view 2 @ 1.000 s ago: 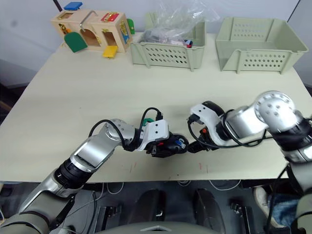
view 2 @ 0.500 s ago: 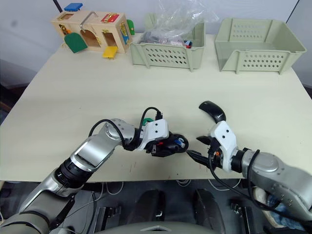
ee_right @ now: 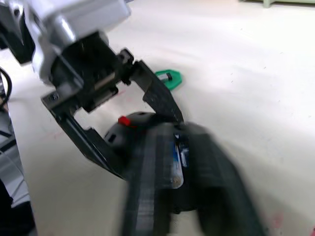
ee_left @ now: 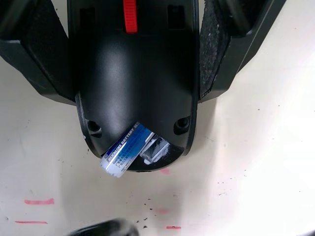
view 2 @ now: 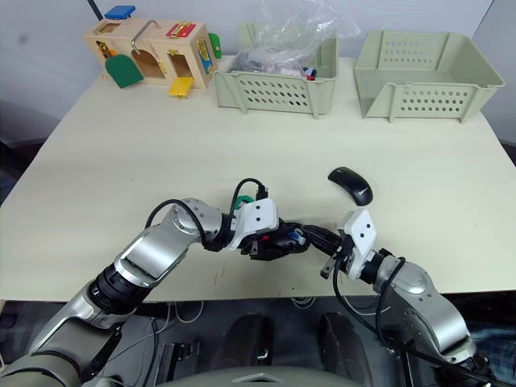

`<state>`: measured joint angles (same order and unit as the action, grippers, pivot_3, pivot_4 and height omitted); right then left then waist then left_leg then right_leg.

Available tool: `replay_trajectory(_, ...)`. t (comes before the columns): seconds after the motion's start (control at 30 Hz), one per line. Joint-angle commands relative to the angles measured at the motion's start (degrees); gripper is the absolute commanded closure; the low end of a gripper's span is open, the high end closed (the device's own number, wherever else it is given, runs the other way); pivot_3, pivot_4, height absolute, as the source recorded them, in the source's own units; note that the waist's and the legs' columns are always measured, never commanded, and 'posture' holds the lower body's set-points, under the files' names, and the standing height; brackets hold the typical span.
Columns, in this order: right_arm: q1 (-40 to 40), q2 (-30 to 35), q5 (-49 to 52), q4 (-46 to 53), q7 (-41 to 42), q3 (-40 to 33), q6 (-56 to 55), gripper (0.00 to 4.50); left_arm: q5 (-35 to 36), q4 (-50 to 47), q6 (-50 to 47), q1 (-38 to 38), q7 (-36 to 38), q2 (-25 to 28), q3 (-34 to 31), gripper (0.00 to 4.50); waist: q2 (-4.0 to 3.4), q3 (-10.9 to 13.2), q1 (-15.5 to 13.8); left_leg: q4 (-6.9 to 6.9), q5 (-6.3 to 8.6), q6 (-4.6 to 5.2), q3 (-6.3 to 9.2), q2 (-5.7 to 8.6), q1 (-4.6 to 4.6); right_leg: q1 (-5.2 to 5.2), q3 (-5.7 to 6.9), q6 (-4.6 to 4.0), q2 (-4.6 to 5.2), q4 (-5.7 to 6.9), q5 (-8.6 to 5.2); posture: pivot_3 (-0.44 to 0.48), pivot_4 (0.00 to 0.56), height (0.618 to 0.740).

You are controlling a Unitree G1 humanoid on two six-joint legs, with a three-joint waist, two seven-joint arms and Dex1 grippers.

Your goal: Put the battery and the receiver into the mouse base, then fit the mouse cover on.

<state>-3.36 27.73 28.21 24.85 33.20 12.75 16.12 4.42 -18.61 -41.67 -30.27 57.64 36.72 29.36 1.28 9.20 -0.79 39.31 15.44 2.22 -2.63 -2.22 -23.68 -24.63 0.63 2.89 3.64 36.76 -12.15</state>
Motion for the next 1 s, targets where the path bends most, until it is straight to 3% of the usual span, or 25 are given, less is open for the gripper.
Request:
replay_trajectory(0.03,0.07,-1.25,-1.78,-0.49,2.22,0.2,-2.97,4.47,-0.76,1.36,0.04,0.05,0.39,0.16,1.13,1.5,0.0,0.0,-0.01,0.0,0.0,0.0,-0.02,0.0,0.0,0.0,0.0,0.0,0.0,0.0,0.0,0.0,0.15,0.74)
replay_trajectory(0.6,-1.18,-5.29,-5.66,-5.99,4.35,-1.01,-4.49,4.47,-0.54,-0.26,-0.63,0.87,0.13,0.63,0.98,1.5,-0.02,-0.02,0.02,0.01,0.0,-0.01,-0.07,0.0,0.03,0.01,-0.02,-0.01,0.0,0.04,0.01,0.0,0.15,0.74)
replay_trajectory(1.0,0.24,-6.81,-12.51,-13.13,4.22,4.0,-2.68,4.47,-0.58,-0.15,-1.02,0.68,-0.01,0.39,1.0,1.5,0.04,-0.34,0.12,0.01,0.0,-0.01,-0.1,0.0,0.14,0.11,-0.02,-0.02,-0.01,0.06,0.0,0.0,0.15,0.74)
